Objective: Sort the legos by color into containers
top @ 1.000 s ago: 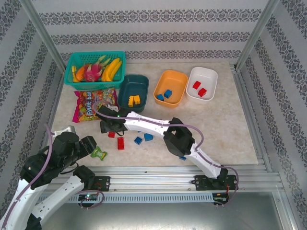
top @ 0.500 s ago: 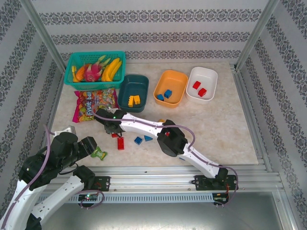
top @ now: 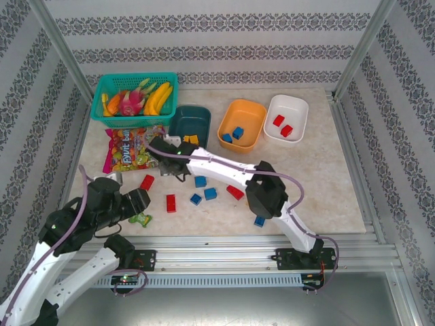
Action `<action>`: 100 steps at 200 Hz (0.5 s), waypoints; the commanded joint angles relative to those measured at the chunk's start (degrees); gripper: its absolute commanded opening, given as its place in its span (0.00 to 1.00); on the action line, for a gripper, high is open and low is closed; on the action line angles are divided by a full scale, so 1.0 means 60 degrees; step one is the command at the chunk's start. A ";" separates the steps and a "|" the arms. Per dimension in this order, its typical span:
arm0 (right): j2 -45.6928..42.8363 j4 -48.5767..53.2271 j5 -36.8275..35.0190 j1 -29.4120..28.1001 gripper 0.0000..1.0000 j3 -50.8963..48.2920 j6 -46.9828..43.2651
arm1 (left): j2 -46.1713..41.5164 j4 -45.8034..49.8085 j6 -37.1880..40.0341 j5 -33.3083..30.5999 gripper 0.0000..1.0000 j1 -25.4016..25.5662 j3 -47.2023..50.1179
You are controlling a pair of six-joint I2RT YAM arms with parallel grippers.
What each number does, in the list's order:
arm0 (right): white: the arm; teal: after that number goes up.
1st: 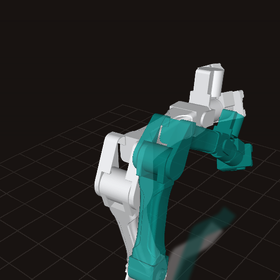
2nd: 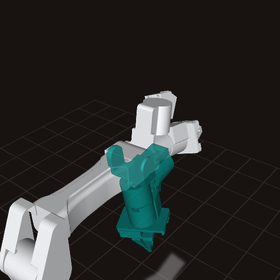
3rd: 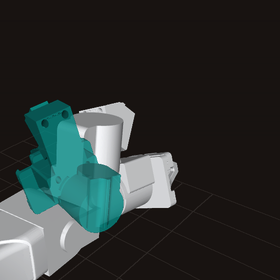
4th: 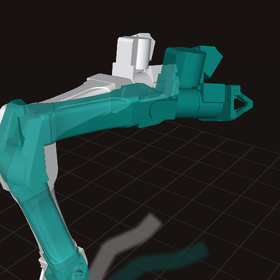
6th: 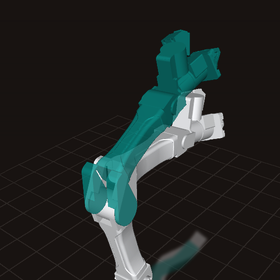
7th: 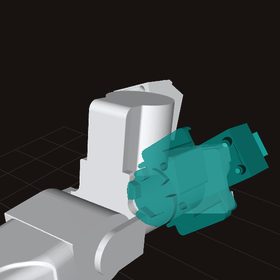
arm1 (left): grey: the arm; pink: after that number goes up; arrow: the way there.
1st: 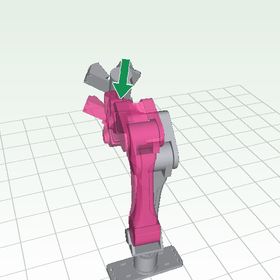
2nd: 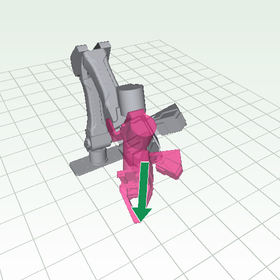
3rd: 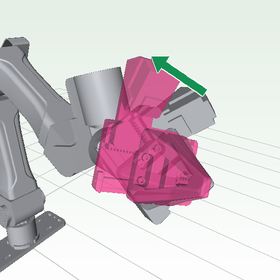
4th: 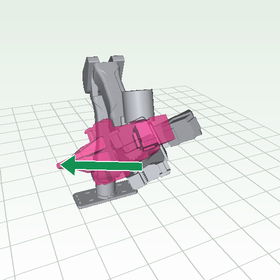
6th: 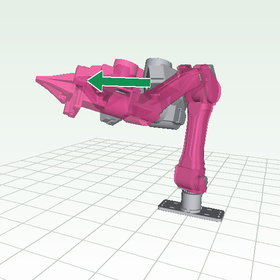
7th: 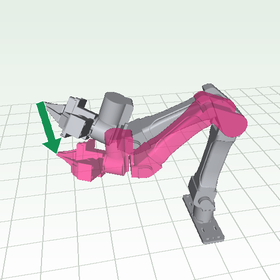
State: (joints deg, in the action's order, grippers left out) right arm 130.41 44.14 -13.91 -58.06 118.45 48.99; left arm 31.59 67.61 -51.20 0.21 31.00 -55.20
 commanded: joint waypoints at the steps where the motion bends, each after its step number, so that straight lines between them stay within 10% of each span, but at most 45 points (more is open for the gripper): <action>1: -0.0039 -0.0175 0.0364 0.0181 0.28 -0.0117 -0.0595 | 0.0196 -0.0364 0.0125 -0.0318 0.70 -0.0084 -0.0162; 100: 0.3101 0.0385 0.0922 -0.0690 0.87 0.3916 -0.1155 | 0.0203 0.0989 -0.0102 -0.2254 0.69 -0.0084 -0.1208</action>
State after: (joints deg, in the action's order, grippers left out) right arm 145.95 46.41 -7.99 -63.16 137.84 44.14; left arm 33.32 70.85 -51.70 -11.49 31.00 -61.54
